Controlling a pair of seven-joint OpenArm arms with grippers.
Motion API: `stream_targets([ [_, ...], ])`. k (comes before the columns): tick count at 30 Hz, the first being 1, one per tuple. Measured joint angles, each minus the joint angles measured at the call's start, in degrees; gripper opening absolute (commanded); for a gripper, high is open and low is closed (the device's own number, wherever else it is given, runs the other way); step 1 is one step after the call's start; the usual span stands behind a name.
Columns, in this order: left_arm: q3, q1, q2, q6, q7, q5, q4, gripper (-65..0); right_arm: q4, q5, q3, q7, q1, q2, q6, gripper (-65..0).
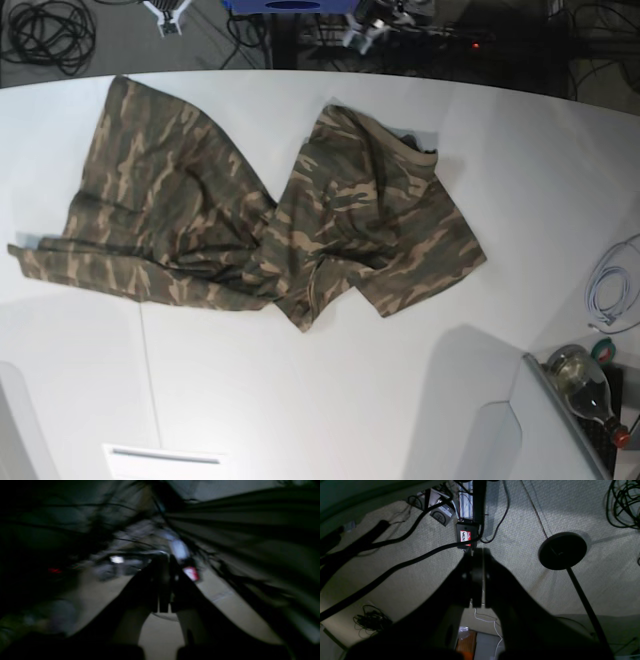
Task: Layout the t-shirt on the table in an organized manner, then fold the t-shirt properly
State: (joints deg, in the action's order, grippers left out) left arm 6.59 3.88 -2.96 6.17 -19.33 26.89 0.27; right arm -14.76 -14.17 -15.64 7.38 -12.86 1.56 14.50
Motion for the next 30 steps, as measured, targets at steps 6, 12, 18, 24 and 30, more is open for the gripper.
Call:
stream_targets([
  [6, -0.66, 1.44, 1.42, -0.59, 1.09, 0.07, -0.37, -65.0, 0.0, 0.04, 0.0, -0.02, 0.0, -0.2, -0.04, -63.6],
  [12, 2.6, 1.14, 1.79, -0.13, -0.15, -2.49, -0.07, -65.0, 0.0, 0.02, 0.0, 0.02, 0.26, -0.76, -0.02, -63.6],
  [18, 3.1, 8.92, 4.83, -0.13, 0.9, -2.89, 9.84, -65.0, -0.9, 0.26, -0.17, -0.07, -1.44, -0.63, -0.02, -63.9],
  [24, 3.1, 21.11, 5.99, 0.17, 0.24, -12.28, 30.23, -65.0, -16.96, 8.04, -0.28, -4.55, -11.56, -0.79, -0.2, -64.2],
  [30, -2.75, 34.25, 12.33, -0.02, 1.25, -26.12, 51.95, -65.0, -46.51, 14.56, -0.22, -15.3, -25.53, -0.48, -0.42, -64.2],
])
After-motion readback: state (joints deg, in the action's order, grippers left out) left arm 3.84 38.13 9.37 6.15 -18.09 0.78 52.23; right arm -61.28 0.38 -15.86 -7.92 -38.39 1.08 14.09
